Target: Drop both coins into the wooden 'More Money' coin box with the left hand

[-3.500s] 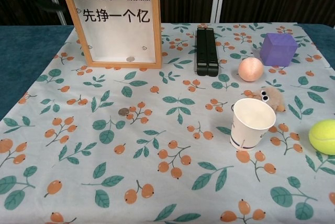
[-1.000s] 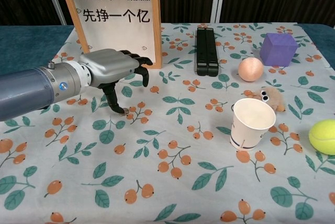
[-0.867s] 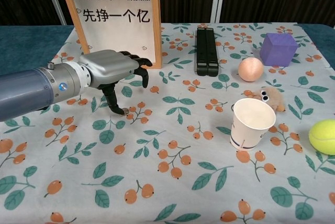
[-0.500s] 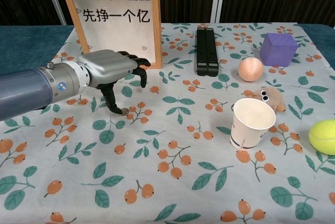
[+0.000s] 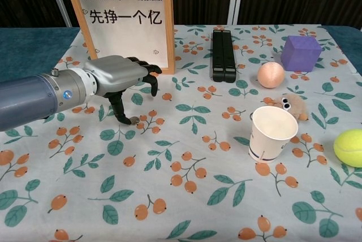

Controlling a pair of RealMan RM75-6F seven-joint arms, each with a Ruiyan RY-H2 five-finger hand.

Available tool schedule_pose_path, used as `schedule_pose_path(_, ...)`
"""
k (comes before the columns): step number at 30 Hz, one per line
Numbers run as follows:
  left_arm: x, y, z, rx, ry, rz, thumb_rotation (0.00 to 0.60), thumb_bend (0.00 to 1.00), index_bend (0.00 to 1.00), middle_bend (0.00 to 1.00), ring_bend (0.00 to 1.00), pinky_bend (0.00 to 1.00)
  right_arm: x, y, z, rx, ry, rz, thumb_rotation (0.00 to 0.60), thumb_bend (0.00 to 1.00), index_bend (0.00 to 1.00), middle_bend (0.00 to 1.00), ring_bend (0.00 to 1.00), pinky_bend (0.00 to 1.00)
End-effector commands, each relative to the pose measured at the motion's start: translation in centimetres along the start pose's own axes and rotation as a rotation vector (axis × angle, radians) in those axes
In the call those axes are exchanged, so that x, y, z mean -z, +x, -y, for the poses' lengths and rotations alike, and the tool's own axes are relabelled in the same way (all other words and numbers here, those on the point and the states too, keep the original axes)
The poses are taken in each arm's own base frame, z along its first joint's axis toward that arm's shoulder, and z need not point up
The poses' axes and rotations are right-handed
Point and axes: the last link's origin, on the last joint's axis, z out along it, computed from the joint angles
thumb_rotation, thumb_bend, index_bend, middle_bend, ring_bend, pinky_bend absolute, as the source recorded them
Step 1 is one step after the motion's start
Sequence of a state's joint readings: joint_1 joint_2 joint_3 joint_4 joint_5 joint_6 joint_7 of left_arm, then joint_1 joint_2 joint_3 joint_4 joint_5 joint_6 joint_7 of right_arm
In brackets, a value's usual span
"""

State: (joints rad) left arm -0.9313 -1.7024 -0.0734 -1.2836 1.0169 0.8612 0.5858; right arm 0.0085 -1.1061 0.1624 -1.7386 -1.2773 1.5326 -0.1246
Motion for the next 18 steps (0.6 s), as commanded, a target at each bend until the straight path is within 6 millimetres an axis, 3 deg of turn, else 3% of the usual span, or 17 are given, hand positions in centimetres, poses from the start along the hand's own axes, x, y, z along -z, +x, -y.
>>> schedule_pose_path(1,-0.04,-0.01,-0.02,0.004,0.0,0.0,0.6,0.07,0.31,0.0,0.0,0.0,0.0,0.0,0.0,0.0,-0.001,0.001,0.6,0.51,0.15,0.02,0.0,0.0)
schedule_pose_path(18,-0.24,-0.12,-0.11,-0.007,-0.002,0.001,0.6,0.07,0.31,0.0,0.0,0.0,0.01,0.02,-0.04,0.004,-0.005,0.002,0.6,0.51,0.15,0.02,0.0,0.0)
